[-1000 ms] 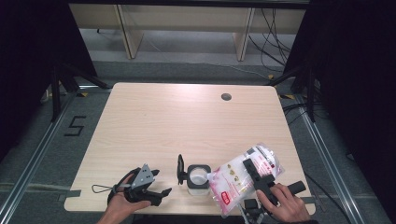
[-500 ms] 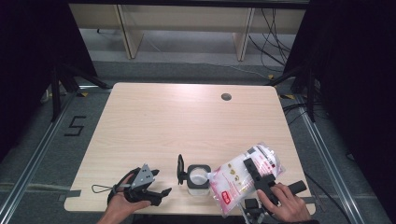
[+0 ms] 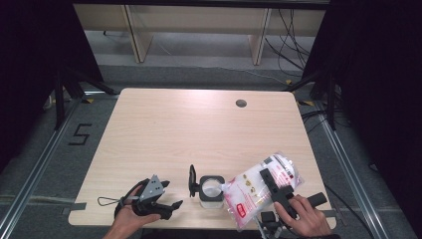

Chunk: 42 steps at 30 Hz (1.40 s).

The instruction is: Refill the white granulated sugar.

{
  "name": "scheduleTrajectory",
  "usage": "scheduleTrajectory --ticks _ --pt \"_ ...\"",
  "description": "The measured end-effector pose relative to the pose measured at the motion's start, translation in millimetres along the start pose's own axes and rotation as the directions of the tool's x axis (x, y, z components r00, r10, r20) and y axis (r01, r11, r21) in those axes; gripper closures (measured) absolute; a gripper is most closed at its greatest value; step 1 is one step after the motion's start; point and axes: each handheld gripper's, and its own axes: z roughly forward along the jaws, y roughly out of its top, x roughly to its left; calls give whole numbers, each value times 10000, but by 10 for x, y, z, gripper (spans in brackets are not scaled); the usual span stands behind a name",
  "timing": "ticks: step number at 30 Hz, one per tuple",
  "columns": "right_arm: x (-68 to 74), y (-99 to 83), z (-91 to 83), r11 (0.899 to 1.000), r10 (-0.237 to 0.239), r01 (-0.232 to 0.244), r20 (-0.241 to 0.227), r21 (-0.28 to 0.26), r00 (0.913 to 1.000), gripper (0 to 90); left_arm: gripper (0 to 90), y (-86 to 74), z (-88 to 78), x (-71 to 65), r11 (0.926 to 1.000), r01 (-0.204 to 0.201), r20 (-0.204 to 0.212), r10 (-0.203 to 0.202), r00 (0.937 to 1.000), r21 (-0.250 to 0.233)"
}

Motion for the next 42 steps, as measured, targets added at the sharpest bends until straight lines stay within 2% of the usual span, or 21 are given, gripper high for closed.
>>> scheduleTrajectory --ticks 1,7,13,14,18,22,26,29,35,36,37,38,42 --pt "5 -1 -1 9999 125 -125 -6 4 9999 458 206 5 0 11 9998 -176 42 176 9998 -14" --pt "12 13 0 9998 182 -182 -1 -49 9998 461 206 6 -3 13 9998 -196 39 196 9998 -29" --pt "20 19 4 9998 200 -200 -8 -88 9998 464 206 5 -7 11 9999 -96 70 96 9999 -45" --pt "18 18 7 9997 221 -221 19 -117 9998 465 206 2 -10 -2 9999 156 15 -156 9999 6" --pt "21 15 6 9995 286 -286 -14 -115 9996 466 206 -1 -5 -3 9998 201 44 -201 9998 -57" --pt "20 16 5 9996 258 -258 -7 -112 9997 467 206 4 -17 4 9999 148 -23 -148 9999 87" --pt "12 19 -1 9998 189 -189 28 -94 9998 467 206 5 -18 10 10000 61 42 -61 10000 22" --pt "5 23 0 9998 127 -125 103 -129 9999 467 206 3 -10 2 9996 257 42 -256 9997 -74" --pt "11 27 1 9998 137 -136 46 -133 9999 469 207 3 -16 12 9999 123 23 -123 9999 29" --pt "14 29 0 9996 256 -255 27 -101 9997 469 207 3 -16 12 9999 123 17 -123 9999 34" --pt "9 25 -1 9998 157 -156 70 -142 9999 469 207 2 -10 3 9997 229 38 -229 9997 -57" --pt "2 24 -1 9998 115 -111 189 -180 9998 469 207 4 -17 11 10000 82 47 -82 10000 24" --pt "15 14 -1 9996 275 -274 63 -111 9996 471 207 3 -18 13 9999 106 13 -106 9999 42"
